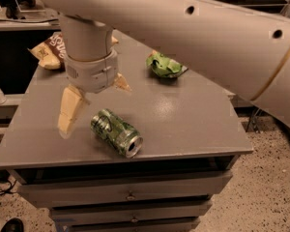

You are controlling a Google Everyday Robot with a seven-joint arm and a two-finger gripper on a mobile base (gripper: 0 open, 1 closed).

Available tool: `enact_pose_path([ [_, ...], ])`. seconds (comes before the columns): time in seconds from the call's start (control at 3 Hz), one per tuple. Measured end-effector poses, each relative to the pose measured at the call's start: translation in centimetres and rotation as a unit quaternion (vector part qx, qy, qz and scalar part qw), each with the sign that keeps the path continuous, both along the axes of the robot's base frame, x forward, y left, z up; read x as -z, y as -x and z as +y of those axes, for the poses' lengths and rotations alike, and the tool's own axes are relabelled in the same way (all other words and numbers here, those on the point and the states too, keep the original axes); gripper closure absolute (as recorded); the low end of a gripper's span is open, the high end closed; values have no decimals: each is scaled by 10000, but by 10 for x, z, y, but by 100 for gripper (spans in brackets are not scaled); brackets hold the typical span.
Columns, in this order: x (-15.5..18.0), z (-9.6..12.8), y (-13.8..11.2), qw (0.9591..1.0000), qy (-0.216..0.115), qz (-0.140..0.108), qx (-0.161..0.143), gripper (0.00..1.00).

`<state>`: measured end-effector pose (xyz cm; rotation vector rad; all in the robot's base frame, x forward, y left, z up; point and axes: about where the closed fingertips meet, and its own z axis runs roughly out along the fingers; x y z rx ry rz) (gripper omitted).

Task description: Place green can upright

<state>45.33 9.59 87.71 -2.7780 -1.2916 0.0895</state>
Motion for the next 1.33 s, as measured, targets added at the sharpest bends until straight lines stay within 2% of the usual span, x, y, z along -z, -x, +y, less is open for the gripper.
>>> enact_pose_path([
  [0.33,-9,-14,8,9994,51,-189,-278,0],
  [0.67,-9,-33,11,9991,61,-243,-355,0],
  [1.33,14,-68,12,9995,157,-134,-221,0],
])
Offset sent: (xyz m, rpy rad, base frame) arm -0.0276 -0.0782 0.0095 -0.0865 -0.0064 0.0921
